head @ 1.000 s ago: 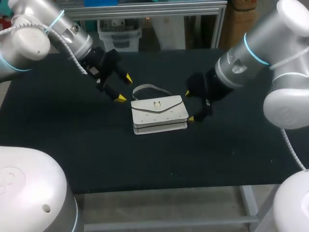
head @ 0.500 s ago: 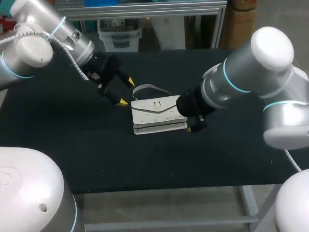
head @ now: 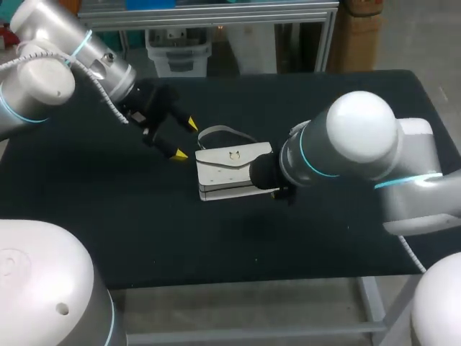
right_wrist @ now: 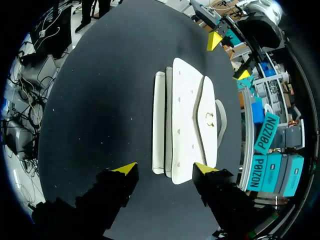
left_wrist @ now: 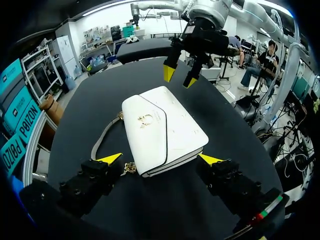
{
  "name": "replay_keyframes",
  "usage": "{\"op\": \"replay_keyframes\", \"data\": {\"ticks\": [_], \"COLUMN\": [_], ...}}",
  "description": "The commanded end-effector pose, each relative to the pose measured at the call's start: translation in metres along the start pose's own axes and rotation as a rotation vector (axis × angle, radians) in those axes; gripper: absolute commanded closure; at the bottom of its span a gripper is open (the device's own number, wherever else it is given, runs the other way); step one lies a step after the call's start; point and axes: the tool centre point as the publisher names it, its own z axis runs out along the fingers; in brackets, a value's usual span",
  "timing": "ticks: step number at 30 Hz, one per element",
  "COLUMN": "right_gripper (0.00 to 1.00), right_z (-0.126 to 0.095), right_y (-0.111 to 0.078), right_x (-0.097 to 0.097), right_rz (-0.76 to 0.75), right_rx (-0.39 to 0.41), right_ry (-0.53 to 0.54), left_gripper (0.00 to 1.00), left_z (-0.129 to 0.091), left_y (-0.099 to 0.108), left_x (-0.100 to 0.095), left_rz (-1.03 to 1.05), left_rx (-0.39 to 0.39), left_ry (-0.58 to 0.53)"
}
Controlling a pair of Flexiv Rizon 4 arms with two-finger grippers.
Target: Pick up the bag, open it, inspect its contents, close it, and place it on the opposite side
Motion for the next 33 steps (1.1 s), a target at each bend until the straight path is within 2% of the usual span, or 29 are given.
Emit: {"op": "replay_keyframes", "data": {"ticks": [1,5,14,16,17,30,33], "right_gripper": [0.38,0.44,0.42,0.45,0.5,0.53,0.58], "right_z": [0.012,0.015,0.024,0.026,0.026,0.043,0.046], "right_y": [0.005,0.003,0.0,0.0,0.001,0.002,0.003], "right_x": [-0.003,-0.006,-0.009,-0.01,-0.011,-0.016,-0.017], "right_rz": [-0.005,-0.014,-0.022,-0.024,-0.025,-0.039,-0.04], "right_rx": [0.024,0.042,0.067,0.067,0.067,0.073,0.075], "right_ry": [-0.038,-0.042,-0.045,-0.049,-0.05,-0.051,-0.051], "left_gripper": [0.0,0.0,0.0,0.0,0.0,0.0,0.0], "left_z": [0.0,0.002,0.005,0.006,0.007,0.009,0.009], "left_y": [0.003,0.005,0.008,0.008,0.008,0.01,0.011], "left_x": [-0.001,-0.001,-0.002,-0.002,-0.002,-0.002,-0.002], "left_rz": [0.002,0.0,-0.002,-0.001,-0.001,0.005,0.009], "left_rx": [0.003,0.003,0.001,0.001,0.001,-0.006,-0.007], "left_ry": [0.008,0.017,0.034,0.038,0.04,0.057,0.063]}}
